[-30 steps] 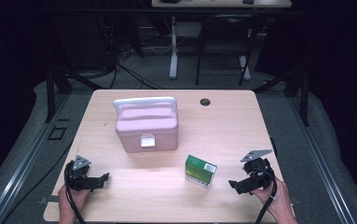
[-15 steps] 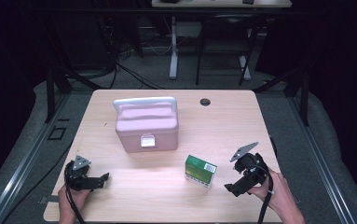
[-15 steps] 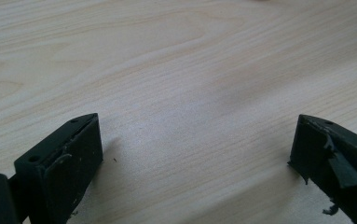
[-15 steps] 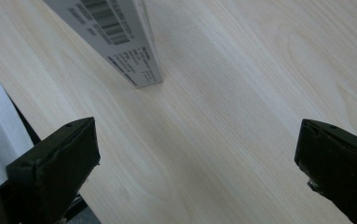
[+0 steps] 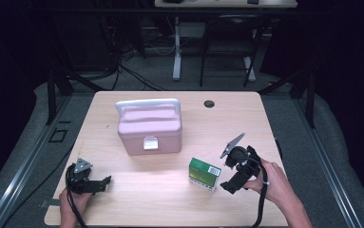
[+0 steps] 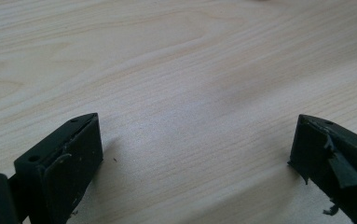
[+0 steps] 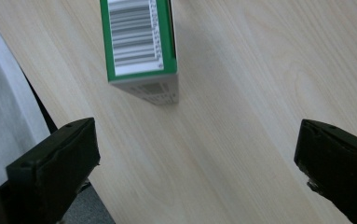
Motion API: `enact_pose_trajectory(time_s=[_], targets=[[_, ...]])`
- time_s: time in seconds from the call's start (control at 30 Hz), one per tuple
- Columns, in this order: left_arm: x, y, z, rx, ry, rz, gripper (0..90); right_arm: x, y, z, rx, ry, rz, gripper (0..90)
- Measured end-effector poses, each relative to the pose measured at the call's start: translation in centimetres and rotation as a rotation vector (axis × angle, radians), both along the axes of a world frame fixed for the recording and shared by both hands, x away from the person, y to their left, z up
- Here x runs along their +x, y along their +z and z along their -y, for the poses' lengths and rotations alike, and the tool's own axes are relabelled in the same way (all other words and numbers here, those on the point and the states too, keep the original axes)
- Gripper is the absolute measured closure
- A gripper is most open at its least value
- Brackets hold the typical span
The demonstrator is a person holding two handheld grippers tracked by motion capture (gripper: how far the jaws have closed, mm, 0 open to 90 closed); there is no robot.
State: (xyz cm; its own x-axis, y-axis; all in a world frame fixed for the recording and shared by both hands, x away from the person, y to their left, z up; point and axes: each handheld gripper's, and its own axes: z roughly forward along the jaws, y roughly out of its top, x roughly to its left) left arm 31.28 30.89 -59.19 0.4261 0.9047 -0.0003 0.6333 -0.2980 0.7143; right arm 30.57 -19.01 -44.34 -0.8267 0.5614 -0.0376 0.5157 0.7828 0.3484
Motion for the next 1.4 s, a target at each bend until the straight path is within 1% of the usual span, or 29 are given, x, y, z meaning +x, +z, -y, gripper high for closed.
enact_pose_trajectory(time_s=[0.03, 0.07, 0.1, 0.13, 0.17, 0.2, 0.27, 0.3, 0.33, 0.37, 0.4, 0.43, 0.5, 0.53, 0.63, 0.67, 0.7, 0.77, 0.8, 0.87, 0.9, 0.93, 1.07, 1.13, 1.17, 1.2, 1.3, 1.37, 1.4], targets=[[0.0, 0.0, 0.0, -0.001, 0.000, 0.000, 2.2, 0.0, 0.0, 0.0, 0.000, 0.000, 0.000, 0.0], [0.0, 0.0, 0.0, -0.001, 0.001, 0.001, 2.3, 0.0, 0.2, -0.7, -0.011, 0.020, 0.001, 0.0], [0.0, 0.0, 0.0, 0.000, 0.000, 0.000, 2.3, 0.0, 0.2, -0.7, -0.011, 0.020, 0.001, 0.0], [0.0, 0.0, 0.0, 0.000, 0.000, 0.001, 2.2, 0.2, 0.3, -1.2, 0.000, 0.038, -0.007, 0.0], [0.0, 0.0, 0.0, 0.000, 0.000, 0.001, 2.2, 0.2, 0.3, -1.2, 0.000, 0.038, -0.007, 0.0], [0.0, 0.0, 0.0, 0.000, 0.001, 0.000, 2.2, 0.5, 0.4, -1.5, -0.009, 0.049, -0.013, 0.0], [0.0, 0.0, 0.0, 0.000, 0.000, 0.001, 2.4, 0.8, 0.6, -2.1, -0.012, 0.058, -0.021, 0.0], [0.0, 0.0, 0.0, 0.000, -0.001, 0.001, 2.5, 0.9, 0.7, -2.5, -0.012, 0.074, -0.026, 0.0], [0.0, 0.0, 0.0, 0.000, -0.001, 0.001, 2.5, 1.1, 0.8, -2.9, -0.018, 0.082, -0.029, 0.0], [0.0, 0.0, 0.0, -0.001, -0.002, 0.001, 2.5, 1.2, 1.0, -3.4, -0.037, 0.087, -0.030, 0.0], [0.0, 0.0, 0.0, 0.000, -0.002, 0.006, 2.7, 1.2, 1.3, -4.4, -0.054, 0.107, -0.023, 0.0], [0.0, 0.0, 0.0, 0.000, -0.002, 0.006, 3.0, 1.2, 1.3, -4.4, -0.054, 0.107, -0.023, 0.0], [0.0, 0.0, 0.0, 0.000, -0.001, 0.006, 3.0, 1.1, 1.6, -5.3, -0.051, 0.133, -0.024, 0.0], [0.0, 0.0, 0.0, -0.002, 0.000, 0.003, 3.0, 1.5, 1.5, -6.3, -0.070, 0.152, -0.027, 0.0], [-0.1, 0.0, 0.0, -0.002, 0.000, 0.007, 3.5, 1.8, 1.4, -6.9, -0.069, 0.152, -0.034, 0.0], [0.0, 0.0, 0.0, -0.002, -0.001, 0.007, 3.5, 1.9, 1.4, -7.3, -0.084, 0.158, -0.035, 0.0], [0.0, 0.0, 0.0, -0.002, 0.000, 0.006, 3.4, 2.0, 1.4, -7.8, -0.087, 0.171, -0.042, 0.0], [0.0, 0.0, 0.0, 0.001, -0.006, 0.004, 3.5, 2.1, 1.4, -8.1, -0.094, 0.173, -0.042, 0.0], [0.0, 0.0, 0.0, 0.000, -0.003, 0.007, 3.6, 2.4, 1.3, -8.5, -0.089, 0.178, -0.052, 0.0], [0.0, 0.0, 0.0, -0.002, -0.002, 0.007, 3.7, 2.6, 1.3, -8.7, -0.088, 0.178, -0.057, 0.0], [0.0, 0.0, 0.0, -0.002, -0.002, 0.007, 3.7, 2.8, 1.1, -9.0, -0.096, 0.183, -0.069, 0.0], [0.0, 0.0, 0.0, -0.003, -0.001, 0.007, 3.7, 3.2, 0.8, -9.3, -0.119, 0.180, -0.084, 0.0], [0.0, 0.0, 0.0, -0.003, -0.002, 0.007, 3.7, 3.7, 0.7, -9.8, -0.128, 0.178, -0.098, 0.0], [0.0, 0.0, 0.0, -0.002, -0.002, 0.007, 3.7, 3.8, 0.7, -10.1, -0.155, 0.177, -0.104, 0.0], [0.0, 0.0, 0.0, -0.002, -0.002, 0.007, 3.8, 3.9, 0.6, -10.3, -0.166, 0.172, -0.106, 0.7], [0.0, 0.0, 0.0, -0.002, -0.001, 0.008, 3.8, 4.0, 0.6, -10.4, -0.175, 0.169, -0.116, 3.4], [0.0, 0.0, 0.0, -0.003, -0.002, 0.007, 3.8, 4.3, 0.6, -10.6, -0.195, 0.169, -0.127, 14.8], [0.0, 0.0, 0.0, -0.003, -0.001, 0.007, 3.8, 4.6, 0.5, -10.8, -0.204, 0.168, -0.132, 19.2], [0.0, 0.0, 0.0, -0.003, -0.001, 0.007, 3.8, 4.8, 0.5, -10.8, -0.210, 0.161, -0.138, 26.8]])
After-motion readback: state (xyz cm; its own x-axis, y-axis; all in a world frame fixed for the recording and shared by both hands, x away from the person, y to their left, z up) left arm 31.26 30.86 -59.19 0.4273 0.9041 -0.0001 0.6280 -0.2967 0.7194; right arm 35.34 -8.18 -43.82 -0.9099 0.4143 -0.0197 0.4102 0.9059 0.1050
